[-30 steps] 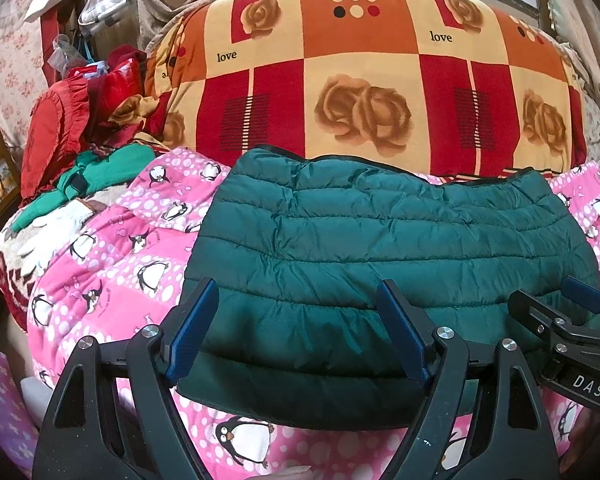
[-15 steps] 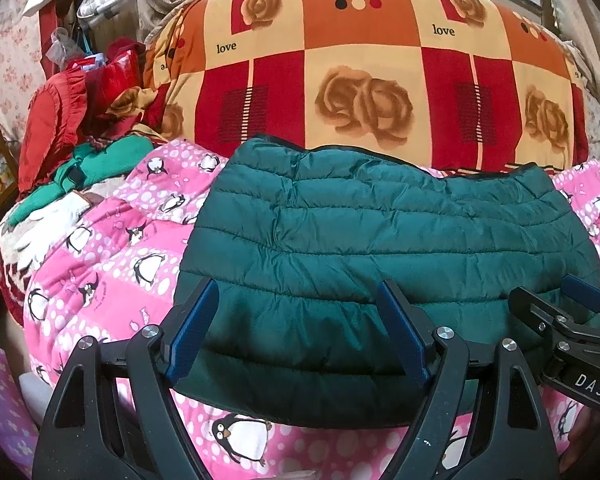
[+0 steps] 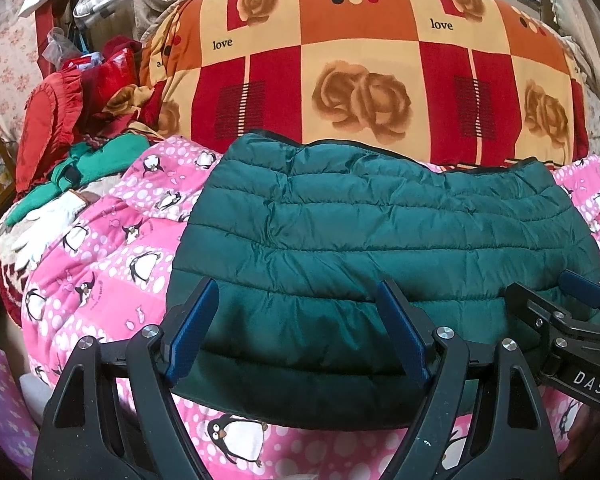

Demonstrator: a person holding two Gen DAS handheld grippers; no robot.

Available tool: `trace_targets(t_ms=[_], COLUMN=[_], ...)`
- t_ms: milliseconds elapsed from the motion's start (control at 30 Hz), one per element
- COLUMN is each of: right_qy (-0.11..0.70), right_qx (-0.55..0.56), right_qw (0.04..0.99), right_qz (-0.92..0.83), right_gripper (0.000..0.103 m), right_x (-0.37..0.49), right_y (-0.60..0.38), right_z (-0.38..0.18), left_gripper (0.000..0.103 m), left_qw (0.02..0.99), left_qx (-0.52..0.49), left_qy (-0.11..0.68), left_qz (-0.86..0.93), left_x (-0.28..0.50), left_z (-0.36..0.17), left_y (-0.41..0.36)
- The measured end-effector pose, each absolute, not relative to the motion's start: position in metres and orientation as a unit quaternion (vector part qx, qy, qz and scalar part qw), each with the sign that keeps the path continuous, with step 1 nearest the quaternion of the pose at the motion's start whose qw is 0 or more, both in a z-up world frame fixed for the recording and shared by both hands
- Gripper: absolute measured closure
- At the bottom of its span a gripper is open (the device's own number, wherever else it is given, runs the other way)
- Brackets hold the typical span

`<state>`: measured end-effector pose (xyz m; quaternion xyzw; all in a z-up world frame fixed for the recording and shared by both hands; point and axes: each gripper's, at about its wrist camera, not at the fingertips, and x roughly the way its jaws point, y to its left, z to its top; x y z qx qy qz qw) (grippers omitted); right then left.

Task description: Fold large clothes

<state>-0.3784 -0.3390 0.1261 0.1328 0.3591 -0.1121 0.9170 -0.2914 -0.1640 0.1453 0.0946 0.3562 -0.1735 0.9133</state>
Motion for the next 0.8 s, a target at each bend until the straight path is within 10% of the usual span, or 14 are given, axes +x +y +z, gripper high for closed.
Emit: trace_targets(t_ms=[800], right_qy=[0.364], right_qx=[0.135], right_qw=[0.915], right_qz=[-0.111], right_gripper=[0.015], right_x=[-0.3714], right_y=[-0.3426], right_z=[0.1201], left_gripper=[0.022], left_qw=[0.908], left_qx=[0.098], left_qy=[0.362], left_qz=[-0.184], left_x=[-0.2836], left_z=[0.1399], left_y=[-0.1622])
